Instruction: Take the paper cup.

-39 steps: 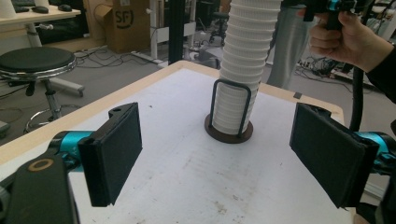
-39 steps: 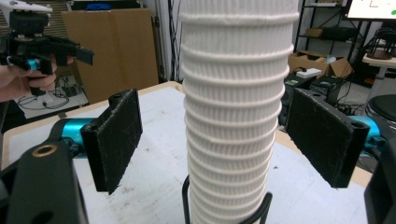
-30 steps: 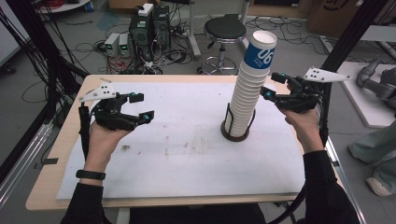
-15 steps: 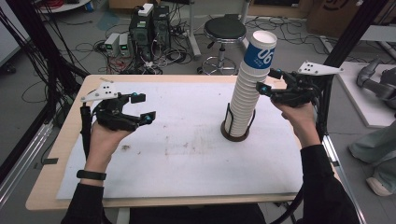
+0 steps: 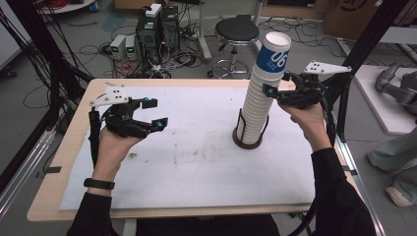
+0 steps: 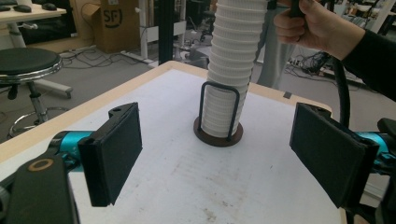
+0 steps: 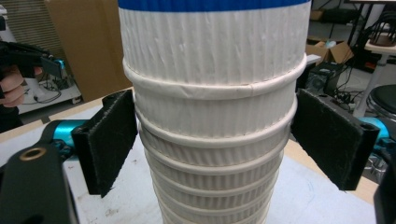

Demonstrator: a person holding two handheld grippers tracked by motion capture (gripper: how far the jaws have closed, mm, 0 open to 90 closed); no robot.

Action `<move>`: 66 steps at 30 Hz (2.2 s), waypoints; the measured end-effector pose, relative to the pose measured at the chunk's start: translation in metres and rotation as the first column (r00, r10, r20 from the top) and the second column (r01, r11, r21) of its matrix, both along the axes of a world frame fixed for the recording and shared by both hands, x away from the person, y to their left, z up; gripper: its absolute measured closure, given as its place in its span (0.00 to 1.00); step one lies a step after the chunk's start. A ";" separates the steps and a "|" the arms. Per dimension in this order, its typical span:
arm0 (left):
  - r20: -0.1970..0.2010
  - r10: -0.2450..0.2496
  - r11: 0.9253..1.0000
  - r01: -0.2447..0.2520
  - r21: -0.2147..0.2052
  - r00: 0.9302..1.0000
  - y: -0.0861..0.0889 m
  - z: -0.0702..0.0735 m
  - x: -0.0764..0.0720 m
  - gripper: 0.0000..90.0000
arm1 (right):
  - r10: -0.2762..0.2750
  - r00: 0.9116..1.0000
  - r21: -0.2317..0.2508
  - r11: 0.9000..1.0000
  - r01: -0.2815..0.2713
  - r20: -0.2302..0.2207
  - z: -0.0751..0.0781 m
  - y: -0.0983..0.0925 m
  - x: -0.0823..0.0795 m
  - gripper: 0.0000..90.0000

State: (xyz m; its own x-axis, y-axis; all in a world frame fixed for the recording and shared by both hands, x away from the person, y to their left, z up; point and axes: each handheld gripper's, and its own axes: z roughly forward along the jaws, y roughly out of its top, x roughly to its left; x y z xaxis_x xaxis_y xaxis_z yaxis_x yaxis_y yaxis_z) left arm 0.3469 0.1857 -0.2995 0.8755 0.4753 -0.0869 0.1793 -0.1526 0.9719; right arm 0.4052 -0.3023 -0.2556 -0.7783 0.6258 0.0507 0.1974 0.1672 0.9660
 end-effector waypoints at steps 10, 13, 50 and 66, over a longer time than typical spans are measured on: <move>-0.004 -0.028 0.999 0.028 -0.025 1.000 -0.020 0.011 0.009 0.19 | 0.005 1.000 0.001 1.000 -0.005 -0.001 0.002 0.004 0.005 0.15; 0.006 -0.043 0.999 0.043 -0.025 0.999 -0.031 0.018 0.014 0.18 | 0.006 1.000 -0.002 1.000 -0.006 0.000 0.002 0.004 0.005 0.15; 0.076 -0.222 0.971 0.227 -0.070 0.972 -0.199 0.129 0.090 0.18 | 0.012 1.000 -0.012 1.000 -0.012 0.001 0.003 0.002 0.002 0.16; 0.044 -0.278 0.953 0.281 -0.116 0.960 -0.241 0.144 0.110 0.18 | 0.013 1.000 -0.017 1.000 -0.013 0.002 0.003 0.002 0.001 0.16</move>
State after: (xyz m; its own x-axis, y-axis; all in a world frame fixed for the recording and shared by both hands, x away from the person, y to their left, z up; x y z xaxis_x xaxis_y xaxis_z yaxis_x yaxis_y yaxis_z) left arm 0.4569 -0.0549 -0.1559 0.9746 0.1988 -0.1032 0.1200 -0.0747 0.9900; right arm 0.4066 -0.3007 -0.2524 -0.7865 0.6164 0.0382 0.1927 0.1862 0.9634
